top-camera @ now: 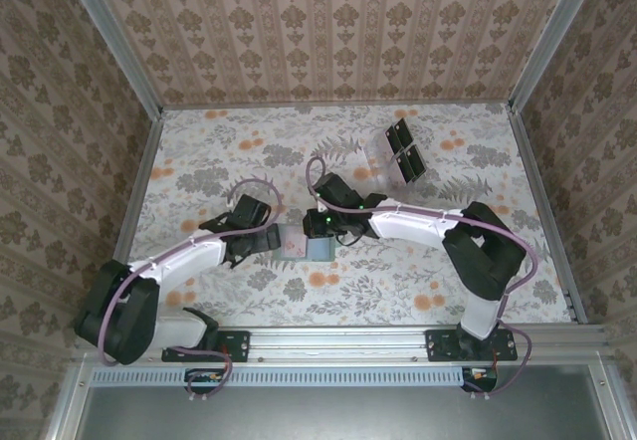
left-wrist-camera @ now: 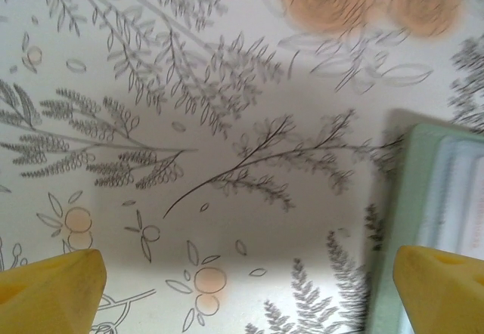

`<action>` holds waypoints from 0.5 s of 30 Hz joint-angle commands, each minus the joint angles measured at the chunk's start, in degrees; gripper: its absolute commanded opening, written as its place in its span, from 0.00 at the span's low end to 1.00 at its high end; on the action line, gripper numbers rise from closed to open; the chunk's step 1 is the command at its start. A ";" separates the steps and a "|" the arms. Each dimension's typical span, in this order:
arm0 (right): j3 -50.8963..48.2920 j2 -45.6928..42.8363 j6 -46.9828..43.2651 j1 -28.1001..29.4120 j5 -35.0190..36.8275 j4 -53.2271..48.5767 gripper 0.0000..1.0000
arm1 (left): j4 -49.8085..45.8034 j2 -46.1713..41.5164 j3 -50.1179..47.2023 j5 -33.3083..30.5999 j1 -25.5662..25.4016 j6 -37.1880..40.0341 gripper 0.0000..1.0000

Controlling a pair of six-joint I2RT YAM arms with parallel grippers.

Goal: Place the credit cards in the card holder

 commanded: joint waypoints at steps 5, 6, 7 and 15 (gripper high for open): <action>-2.10 3.67 5.35 0.93 0.23 4.05 0.00 | -0.40 2.16 -2.22 -1.23 0.50 0.45 1.00; -2.23 4.03 5.53 1.00 0.43 4.23 0.00 | -0.27 2.12 -2.22 -1.38 0.50 0.39 1.00; -2.36 4.26 5.62 0.92 0.61 4.23 0.00 | -0.26 2.16 -2.24 -1.48 0.50 0.28 1.00; -2.15 6.79 6.27 0.95 0.85 4.98 0.00 | 0.88 2.69 -4.17 -0.52 0.50 -2.30 1.00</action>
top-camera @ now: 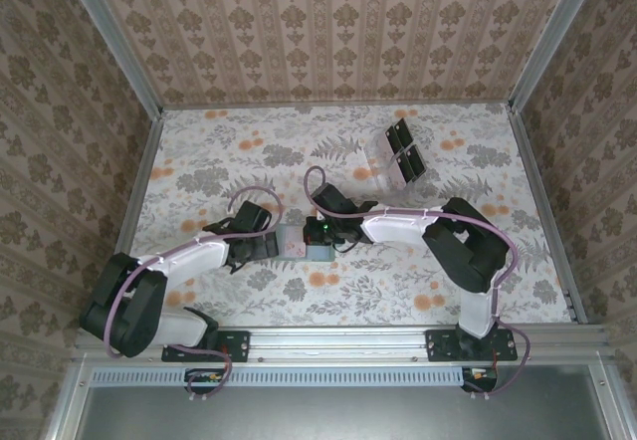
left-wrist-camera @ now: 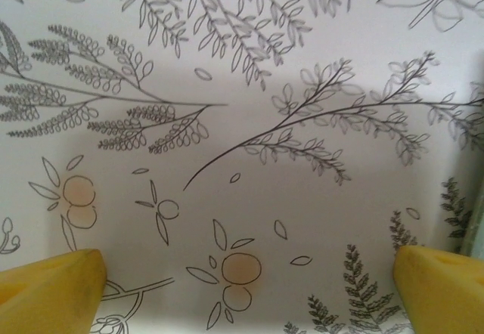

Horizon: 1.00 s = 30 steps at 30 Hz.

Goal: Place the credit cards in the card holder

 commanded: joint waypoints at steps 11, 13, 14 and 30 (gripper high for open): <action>-0.42 3.50 1.65 0.35 0.57 1.37 0.00 | -0.02 0.79 -2.21 0.40 0.46 -3.29 1.00; -0.14 3.80 1.67 0.37 0.31 1.46 0.00 | 0.08 0.96 -2.22 0.59 0.33 -3.46 1.00; 0.01 4.03 1.70 0.40 0.16 1.64 0.00 | 0.08 1.06 -2.21 0.67 0.37 -3.52 1.00; 2.36 6.42 1.85 0.68 -1.62 1.72 0.00 | 0.41 1.69 -1.81 1.24 -0.15 -3.52 1.00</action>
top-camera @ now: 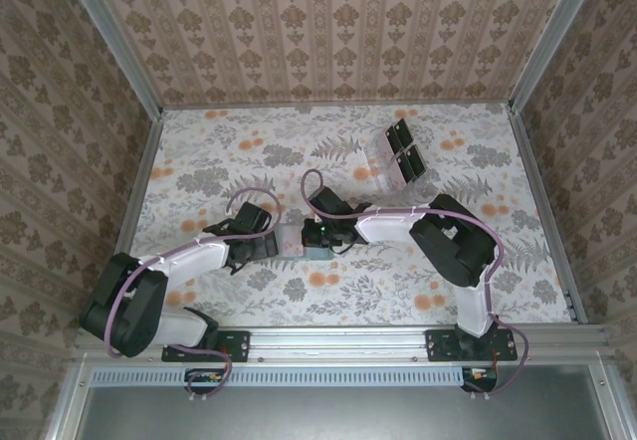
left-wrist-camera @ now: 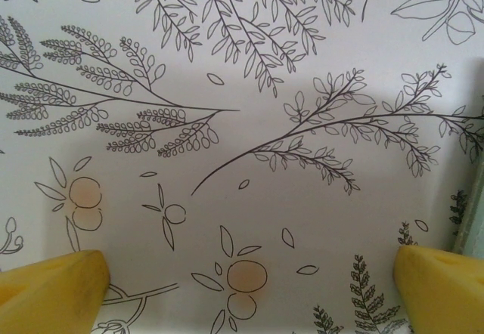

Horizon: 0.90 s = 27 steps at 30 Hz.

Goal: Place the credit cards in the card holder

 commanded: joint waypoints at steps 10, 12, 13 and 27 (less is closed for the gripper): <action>3.82 3.55 -0.62 1.12 -3.04 -2.12 0.00 | -0.38 1.78 -1.32 2.20 -0.29 -1.80 1.00; 4.32 3.60 -1.21 1.30 -3.06 -2.81 0.00 | -0.25 1.85 -1.35 2.37 -0.38 -1.85 1.00; 4.60 3.66 -1.52 1.32 -3.00 -3.29 0.01 | -0.29 1.87 -1.36 2.36 -0.38 -1.76 1.00; 6.54 3.75 -4.12 1.84 -2.72 -6.77 0.04 | -1.95 -1.75 0.92 2.17 0.04 -1.01 1.00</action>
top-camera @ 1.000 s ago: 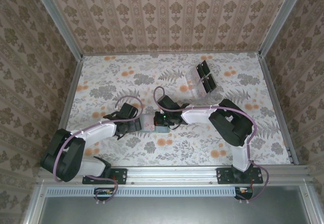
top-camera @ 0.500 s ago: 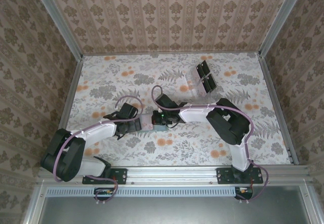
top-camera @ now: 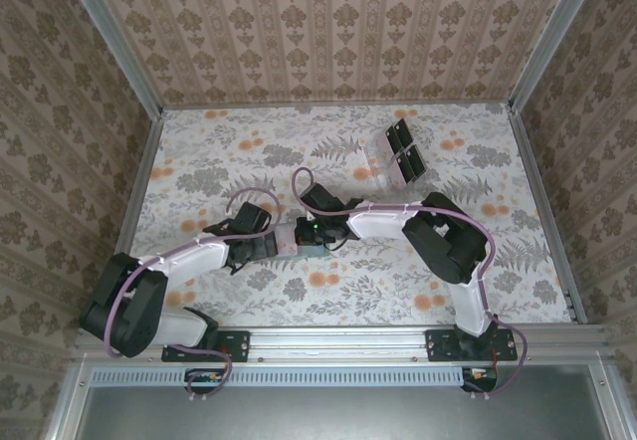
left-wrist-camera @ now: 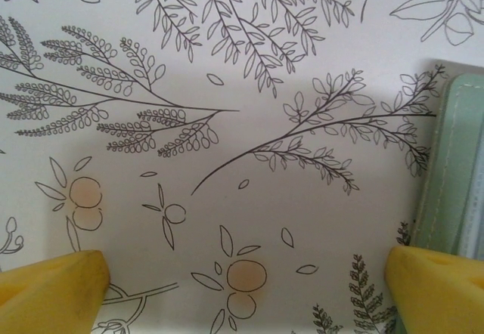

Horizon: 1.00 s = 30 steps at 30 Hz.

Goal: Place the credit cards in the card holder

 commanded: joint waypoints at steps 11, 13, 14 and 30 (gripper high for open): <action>0.16 -0.42 -1.58 1.04 -0.34 -3.25 0.11 | -5.21 -2.52 4.78 -0.72 4.89 0.55 1.00; 0.39 -0.16 -1.72 1.12 -0.38 -3.33 0.10 | -5.29 -1.80 4.85 -0.76 4.88 0.44 1.00; 0.57 0.14 -1.76 1.08 -0.65 -3.39 0.10 | -5.07 -1.40 4.66 -0.72 4.88 0.30 1.00; 1.66 0.54 -3.78 1.03 -2.19 -4.84 0.18 | -3.11 0.58 3.51 1.08 4.80 0.02 1.00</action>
